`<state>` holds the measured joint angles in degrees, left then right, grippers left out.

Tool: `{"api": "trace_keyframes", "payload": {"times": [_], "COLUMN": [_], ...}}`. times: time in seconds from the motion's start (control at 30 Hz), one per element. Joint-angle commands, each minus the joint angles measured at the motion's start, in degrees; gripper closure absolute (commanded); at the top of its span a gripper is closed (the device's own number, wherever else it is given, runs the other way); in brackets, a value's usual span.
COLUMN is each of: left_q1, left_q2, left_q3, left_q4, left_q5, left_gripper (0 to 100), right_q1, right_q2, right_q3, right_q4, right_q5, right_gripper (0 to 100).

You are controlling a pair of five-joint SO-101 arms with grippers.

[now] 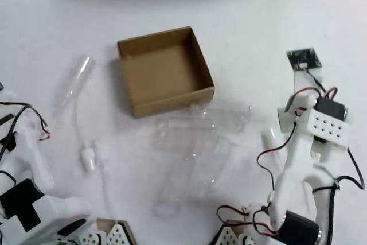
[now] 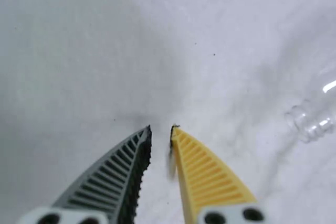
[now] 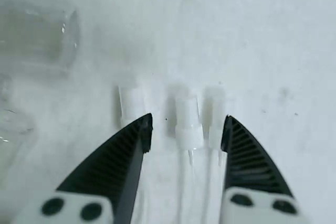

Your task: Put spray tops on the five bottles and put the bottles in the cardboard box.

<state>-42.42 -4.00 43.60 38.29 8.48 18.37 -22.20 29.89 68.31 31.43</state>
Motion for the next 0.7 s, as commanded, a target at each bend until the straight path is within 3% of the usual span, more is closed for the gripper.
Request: {"api": "trace_keyframes", "payload": {"times": [0.0, 0.13, 0.43, 0.67], "left_q1": [0.66, 0.66, 0.66, 0.66], "left_q2": [-0.13, -0.13, -0.13, -0.13], "left_q3": [-0.26, -0.26, -0.26, -0.26], "left_q4": [-1.76, -1.76, -1.67, -1.76], "left_q5": [-0.53, -0.53, -0.53, -0.53], "left_gripper": [92, 92, 92, 92], "right_q1": [-5.58, -12.00, -24.48, -30.64], "right_q2": [-2.24, -2.24, -2.15, -2.07], "right_q3": [-6.33, -8.00, -8.00, -8.88], "right_q4": [4.44, 5.93, -1.36, -6.73], "right_q5": [-1.58, -4.75, -11.43, -15.65], "right_gripper": [92.0, 97.6, 85.2, 87.4]}}
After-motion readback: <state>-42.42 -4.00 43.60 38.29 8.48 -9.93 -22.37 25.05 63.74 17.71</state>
